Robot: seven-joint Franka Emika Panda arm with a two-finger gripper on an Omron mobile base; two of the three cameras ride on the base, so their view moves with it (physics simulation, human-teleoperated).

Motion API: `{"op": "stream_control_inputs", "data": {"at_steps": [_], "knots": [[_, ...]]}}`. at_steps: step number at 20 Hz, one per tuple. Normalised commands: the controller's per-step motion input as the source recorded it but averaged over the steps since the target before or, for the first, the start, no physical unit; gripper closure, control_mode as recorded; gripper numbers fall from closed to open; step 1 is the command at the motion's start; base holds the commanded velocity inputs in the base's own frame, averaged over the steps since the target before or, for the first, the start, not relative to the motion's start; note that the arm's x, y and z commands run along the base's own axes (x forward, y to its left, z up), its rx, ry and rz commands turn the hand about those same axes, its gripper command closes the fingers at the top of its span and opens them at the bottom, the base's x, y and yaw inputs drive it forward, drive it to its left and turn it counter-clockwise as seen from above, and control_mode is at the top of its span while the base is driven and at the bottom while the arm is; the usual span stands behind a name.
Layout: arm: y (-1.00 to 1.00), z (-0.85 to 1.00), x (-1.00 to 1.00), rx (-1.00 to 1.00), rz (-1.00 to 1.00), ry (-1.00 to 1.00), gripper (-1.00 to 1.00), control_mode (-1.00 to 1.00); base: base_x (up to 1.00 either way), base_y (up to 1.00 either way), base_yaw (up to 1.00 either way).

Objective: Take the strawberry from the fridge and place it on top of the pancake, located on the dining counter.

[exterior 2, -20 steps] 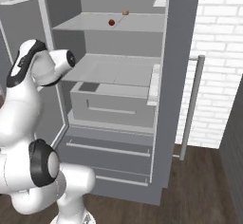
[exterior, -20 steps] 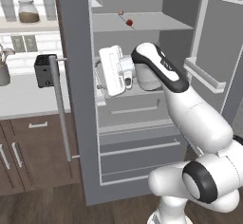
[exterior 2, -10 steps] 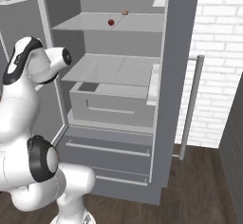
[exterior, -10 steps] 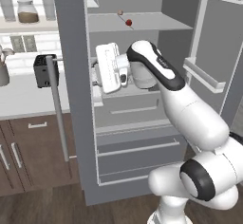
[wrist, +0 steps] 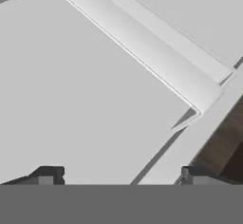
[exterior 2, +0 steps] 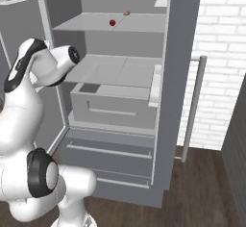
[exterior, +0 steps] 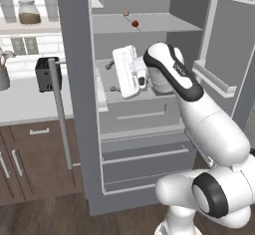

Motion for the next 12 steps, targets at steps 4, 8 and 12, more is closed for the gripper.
{"op": "stream_control_inputs", "data": {"at_steps": [4, 8, 12], "knots": [[-0.98, -0.02, 0.0, -0.32, 0.0, 0.0, -1.0, -1.0, 0.0, 0.0, 0.0], [-0.73, -0.63, 0.08, -0.53, 0.26, 0.03, -1.0, -1.0, 0.0, 0.0, 0.0], [-0.5, -1.0, 0.21, -0.67, 0.61, 0.25, -1.0, -1.0, 0.0, 0.0, 0.0]]}}
